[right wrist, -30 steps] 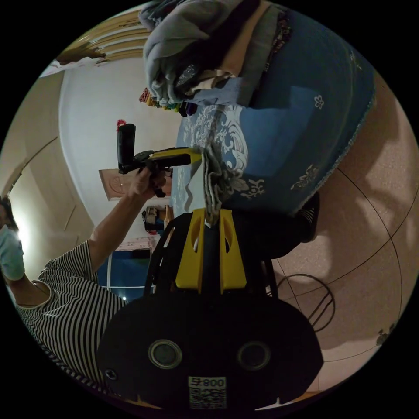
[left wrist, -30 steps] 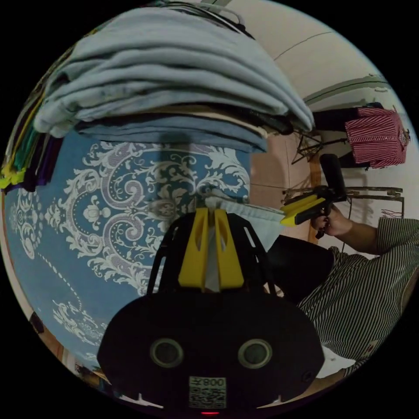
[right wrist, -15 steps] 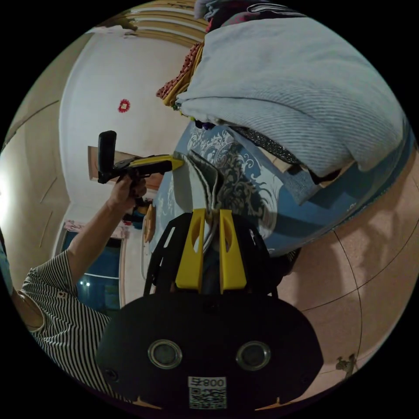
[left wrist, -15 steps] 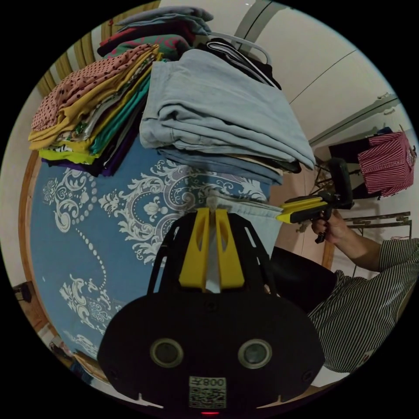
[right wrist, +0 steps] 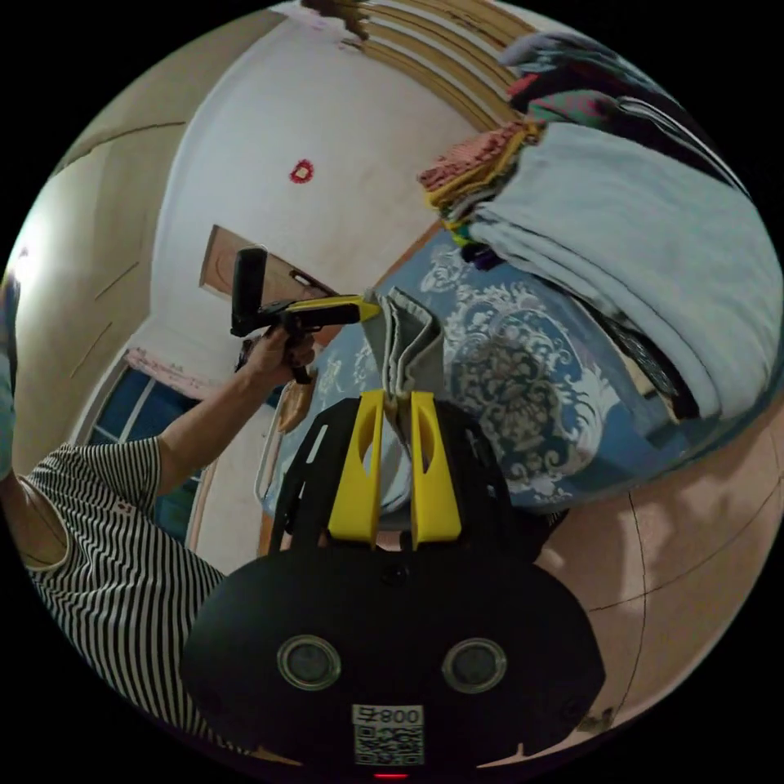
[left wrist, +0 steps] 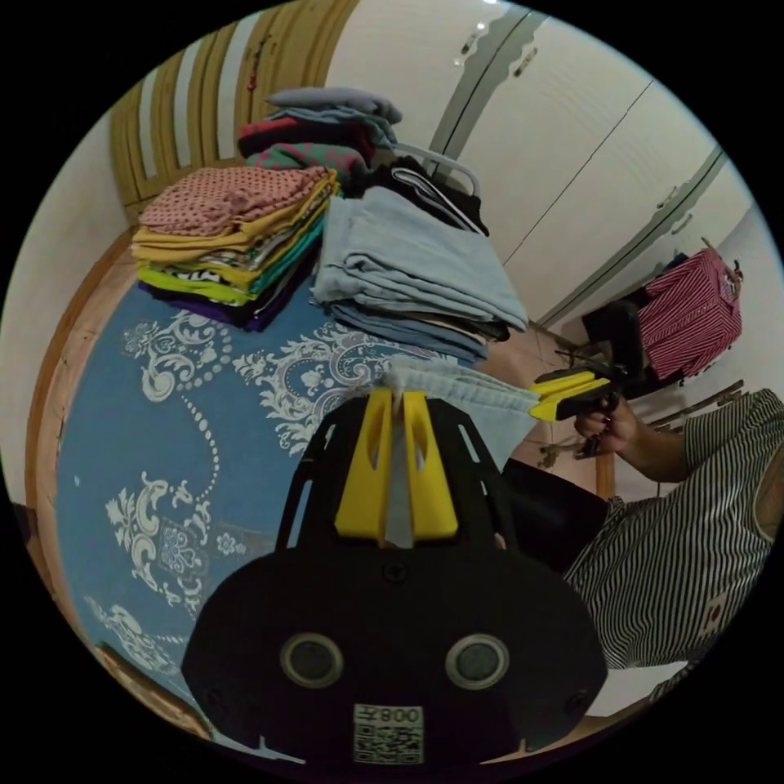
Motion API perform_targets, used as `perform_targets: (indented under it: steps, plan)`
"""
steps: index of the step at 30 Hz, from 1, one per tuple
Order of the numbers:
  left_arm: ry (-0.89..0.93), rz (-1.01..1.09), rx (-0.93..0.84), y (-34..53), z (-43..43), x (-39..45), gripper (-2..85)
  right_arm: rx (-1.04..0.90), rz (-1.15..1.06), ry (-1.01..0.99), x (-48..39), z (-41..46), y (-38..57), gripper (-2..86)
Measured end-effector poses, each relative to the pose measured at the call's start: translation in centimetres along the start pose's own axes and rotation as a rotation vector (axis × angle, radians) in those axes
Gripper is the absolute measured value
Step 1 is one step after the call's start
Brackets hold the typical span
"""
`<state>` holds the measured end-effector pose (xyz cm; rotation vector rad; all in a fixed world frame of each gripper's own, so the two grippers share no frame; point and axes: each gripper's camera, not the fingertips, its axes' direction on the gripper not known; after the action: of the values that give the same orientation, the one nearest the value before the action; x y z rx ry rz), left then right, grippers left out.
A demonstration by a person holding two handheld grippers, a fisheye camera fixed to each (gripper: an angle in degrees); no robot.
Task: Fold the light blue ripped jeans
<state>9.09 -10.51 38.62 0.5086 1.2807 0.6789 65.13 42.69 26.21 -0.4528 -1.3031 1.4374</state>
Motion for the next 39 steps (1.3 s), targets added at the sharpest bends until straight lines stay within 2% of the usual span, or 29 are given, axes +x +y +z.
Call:
perform_targets:
  steps: [8, 18, 23, 26, 28, 32, 36, 39]
  plan:
    - [0.007, -0.182, 0.159, 11.1, -18.0, -1.6, 2.4, -0.178, -0.251, -0.064, -10.3, 11.1, 2.1, 6.0]
    - [0.037, -0.442, 0.195, 23.1, -30.1, -3.7, 3.6, -0.458, -0.366, -0.110, -18.2, 27.0, 6.4, 6.0]
    - [0.075, -0.770, 0.097, 30.9, -33.5, -5.8, 6.3, -0.590, -0.393, -0.061, -19.5, 34.7, 8.9, 6.1]
    - [0.096, -0.934, 0.183, 35.0, -36.6, -5.0, 6.9, -0.682, -0.392, -0.028, -19.7, 38.9, 10.4, 6.2]
    - [0.123, -0.943, 0.270, 36.1, -38.7, -3.6, 7.3, -0.729, -0.405, -0.014, -20.1, 41.1, 11.2, 6.2]
    - [0.179, -0.873, 0.296, 34.3, -41.5, -0.7, 8.3, -0.758, -0.415, -0.007, -20.5, 42.9, 11.4, 6.3]
    - [0.163, -0.900, 0.181, 32.2, -41.8, -0.1, 7.5, -0.765, -0.389, -0.041, -20.8, 44.3, 10.7, 6.6]
    - [0.137, -0.939, 0.100, 31.8, -42.5, 0.3, 3.7, -0.776, -0.401, -0.050, -21.5, 45.1, 10.2, 6.8]
